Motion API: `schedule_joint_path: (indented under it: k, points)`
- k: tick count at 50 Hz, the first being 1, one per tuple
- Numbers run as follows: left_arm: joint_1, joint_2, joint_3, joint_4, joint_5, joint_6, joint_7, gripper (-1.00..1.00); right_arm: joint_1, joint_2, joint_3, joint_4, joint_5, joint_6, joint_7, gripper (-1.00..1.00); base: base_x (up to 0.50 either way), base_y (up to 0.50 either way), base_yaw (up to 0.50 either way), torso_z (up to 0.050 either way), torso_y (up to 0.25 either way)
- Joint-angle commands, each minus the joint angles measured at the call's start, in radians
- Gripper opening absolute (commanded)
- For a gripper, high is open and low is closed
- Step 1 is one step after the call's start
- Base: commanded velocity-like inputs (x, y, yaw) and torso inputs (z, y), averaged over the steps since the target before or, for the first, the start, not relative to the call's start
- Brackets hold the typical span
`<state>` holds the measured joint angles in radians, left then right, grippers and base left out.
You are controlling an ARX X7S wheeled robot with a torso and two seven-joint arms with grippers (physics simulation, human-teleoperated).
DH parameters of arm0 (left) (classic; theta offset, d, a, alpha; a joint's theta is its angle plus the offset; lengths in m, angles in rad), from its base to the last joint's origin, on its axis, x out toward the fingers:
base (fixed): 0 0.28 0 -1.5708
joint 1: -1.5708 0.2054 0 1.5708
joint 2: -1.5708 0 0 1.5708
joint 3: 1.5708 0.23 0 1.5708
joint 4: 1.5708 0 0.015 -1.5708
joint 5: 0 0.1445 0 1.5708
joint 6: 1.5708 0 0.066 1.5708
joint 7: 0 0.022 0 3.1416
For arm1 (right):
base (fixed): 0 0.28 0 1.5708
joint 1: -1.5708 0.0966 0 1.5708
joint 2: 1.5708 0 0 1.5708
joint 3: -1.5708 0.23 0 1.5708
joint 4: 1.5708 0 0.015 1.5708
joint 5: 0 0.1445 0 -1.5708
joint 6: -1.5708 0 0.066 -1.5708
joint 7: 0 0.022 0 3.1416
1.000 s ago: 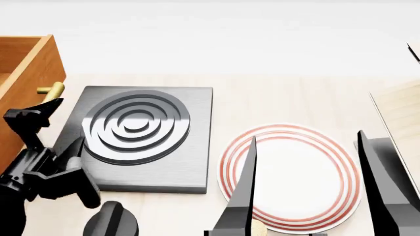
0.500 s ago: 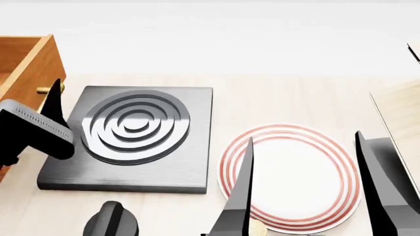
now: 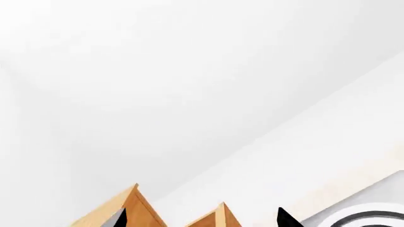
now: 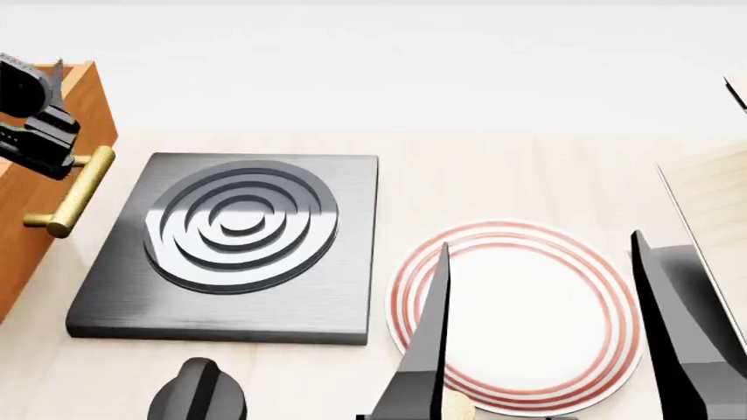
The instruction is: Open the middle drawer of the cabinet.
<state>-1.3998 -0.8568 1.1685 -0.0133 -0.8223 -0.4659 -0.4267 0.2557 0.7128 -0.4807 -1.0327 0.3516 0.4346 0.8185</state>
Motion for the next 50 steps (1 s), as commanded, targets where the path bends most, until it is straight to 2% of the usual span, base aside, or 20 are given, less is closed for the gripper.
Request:
schedule_joint_path:
  k: [1,12,24,50]
  points:
    - [-0.09,0.072,-0.035,-0.161,-0.114,-0.116,0.093,1.0,0.011,0.015,-0.017,0.007,0.008,-0.011,0.017,1.0,0.0,0.0,0.0,0.0,0.0]
    - [-0.123,0.148,-0.048,-0.318,-0.162,-0.173,0.156,1.0,0.013,0.018,-0.035,0.018,0.002,-0.022,0.023,1.0,0.0,0.0,0.0,0.0,0.0]
    - [-0.131,0.221,-0.042,-0.445,-0.138,-0.157,0.183,1.0,0.019,0.025,-0.048,0.013,0.003,-0.021,0.034,1.0,0.0,0.0,0.0,0.0,0.0]
    - [-0.069,0.319,-0.09,-0.645,-0.164,-0.068,0.223,1.0,0.028,0.029,-0.077,0.028,0.001,-0.029,0.044,1.0,0.0,0.0,0.0,0.0,0.0]
